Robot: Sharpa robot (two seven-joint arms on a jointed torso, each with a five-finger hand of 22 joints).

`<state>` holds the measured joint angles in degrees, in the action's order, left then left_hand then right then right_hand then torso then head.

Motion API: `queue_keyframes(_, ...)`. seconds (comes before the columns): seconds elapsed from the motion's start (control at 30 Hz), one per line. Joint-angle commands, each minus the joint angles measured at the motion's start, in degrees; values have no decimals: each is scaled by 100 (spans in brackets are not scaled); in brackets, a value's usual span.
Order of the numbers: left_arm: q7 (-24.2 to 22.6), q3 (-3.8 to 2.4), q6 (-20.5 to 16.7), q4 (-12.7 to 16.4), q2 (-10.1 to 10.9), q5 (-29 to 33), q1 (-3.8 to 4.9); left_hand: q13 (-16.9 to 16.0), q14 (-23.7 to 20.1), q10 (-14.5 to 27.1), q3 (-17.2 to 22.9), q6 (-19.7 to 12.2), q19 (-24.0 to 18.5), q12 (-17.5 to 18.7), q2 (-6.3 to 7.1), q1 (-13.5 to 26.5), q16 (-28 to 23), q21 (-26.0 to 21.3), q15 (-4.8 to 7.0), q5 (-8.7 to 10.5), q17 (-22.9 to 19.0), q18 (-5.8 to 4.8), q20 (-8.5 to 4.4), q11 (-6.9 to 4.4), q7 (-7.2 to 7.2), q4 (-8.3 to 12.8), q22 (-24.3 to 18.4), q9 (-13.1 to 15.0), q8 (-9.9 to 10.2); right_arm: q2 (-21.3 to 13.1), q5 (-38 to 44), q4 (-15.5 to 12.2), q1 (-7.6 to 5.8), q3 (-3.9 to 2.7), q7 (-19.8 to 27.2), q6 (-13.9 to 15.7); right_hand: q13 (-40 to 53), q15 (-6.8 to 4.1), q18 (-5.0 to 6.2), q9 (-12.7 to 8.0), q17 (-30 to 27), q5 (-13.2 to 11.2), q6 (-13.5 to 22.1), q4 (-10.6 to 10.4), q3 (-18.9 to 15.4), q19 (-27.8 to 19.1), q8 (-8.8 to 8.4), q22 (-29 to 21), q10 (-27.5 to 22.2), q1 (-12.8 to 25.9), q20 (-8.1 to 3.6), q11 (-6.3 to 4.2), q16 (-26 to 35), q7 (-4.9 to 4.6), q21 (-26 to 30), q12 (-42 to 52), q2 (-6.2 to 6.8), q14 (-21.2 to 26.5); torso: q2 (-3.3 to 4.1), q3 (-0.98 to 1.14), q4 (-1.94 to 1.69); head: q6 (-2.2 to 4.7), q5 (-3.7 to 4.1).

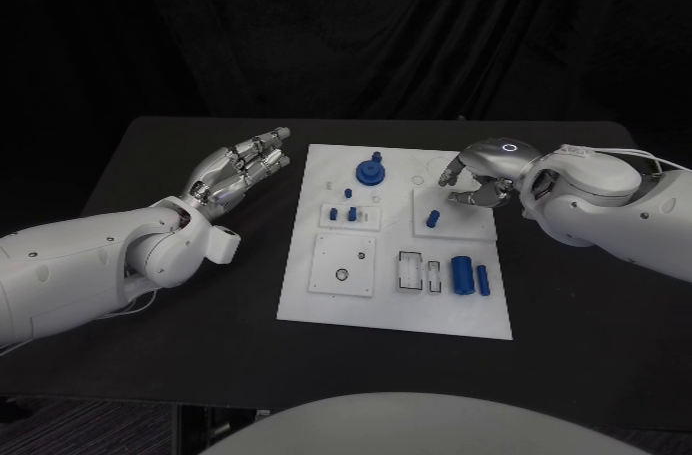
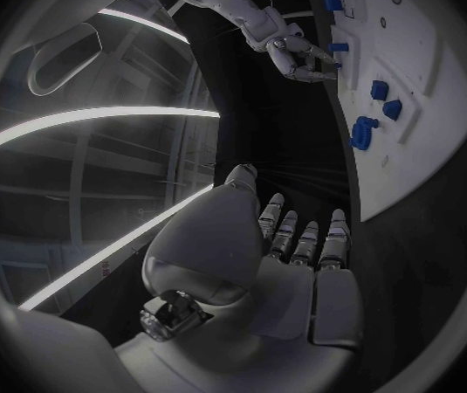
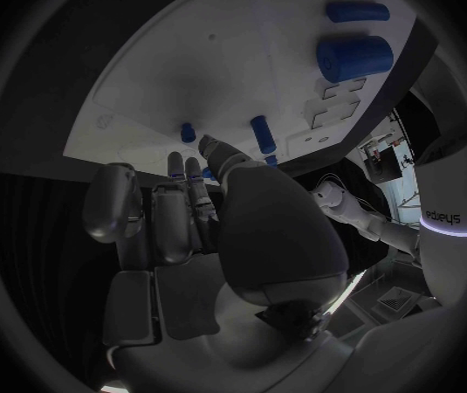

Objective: Assemble the parts on the task board

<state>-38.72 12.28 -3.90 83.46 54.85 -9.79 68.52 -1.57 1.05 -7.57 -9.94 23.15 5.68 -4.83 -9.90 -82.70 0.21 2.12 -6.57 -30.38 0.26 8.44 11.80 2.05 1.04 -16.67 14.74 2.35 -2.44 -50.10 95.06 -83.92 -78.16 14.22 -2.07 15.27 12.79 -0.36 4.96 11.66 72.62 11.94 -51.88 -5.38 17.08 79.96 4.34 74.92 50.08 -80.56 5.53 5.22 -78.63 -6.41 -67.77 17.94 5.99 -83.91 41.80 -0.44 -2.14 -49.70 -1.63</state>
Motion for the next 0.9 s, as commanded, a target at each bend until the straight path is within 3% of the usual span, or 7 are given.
queue_keyframes(0.03,-807,-4,117,-4,-20,18,-12,-4,8,3,-35,4,5,-31,-1,-62,15,25,-49,-28,8,87,48,59,53,9,24,4,6,-24,50,10,16,-6,-106,-93,-16,-11,-24,-4,-21,15,-57,-23,8,7,30,884,-17,39,16,23,12,13,40,-26,29,-19,2,-13,0,4,1)
queue_keyframes(0.4,-769,-4,158,-55,-61,18,-12,-5,15,0,-31,2,16,-37,-21,-96,17,29,-69,-64,10,94,73,75,65,19,21,4,7,-11,50,111,42,-6,-58,-67,-38,-24,-1,7,-126,17,-151,-22,22,-55,67,853,85,32,10,-1,81,110,161,6,18,37,-3,-22,14,-10,9)
queue_keyframes(0.8,-730,-4,189,-76,-72,18,-13,-5,22,1,-28,25,28,-42,-33,-144,18,34,-97,-100,11,99,107,101,99,30,21,7,3,32,50,216,117,-6,21,-20,-38,-49,-5,66,-133,17,-342,-6,61,-49,160,860,311,0,-12,-44,74,97,150,105,-4,39,2,-29,8,-30,-31)
queue_keyframes(0.9,-729,-4,188,-74,-72,18,-13,-6,21,-2,-28,28,23,-44,-33,-146,18,31,-98,-102,11,100,108,101,100,31,6,8,2,47,50,254,128,-6,61,12,-49,-74,-7,104,-128,17,-449,9,85,-38,214,865,392,-23,-29,-84,64,50,136,122,-17,31,1,-28,4,-30,-20)
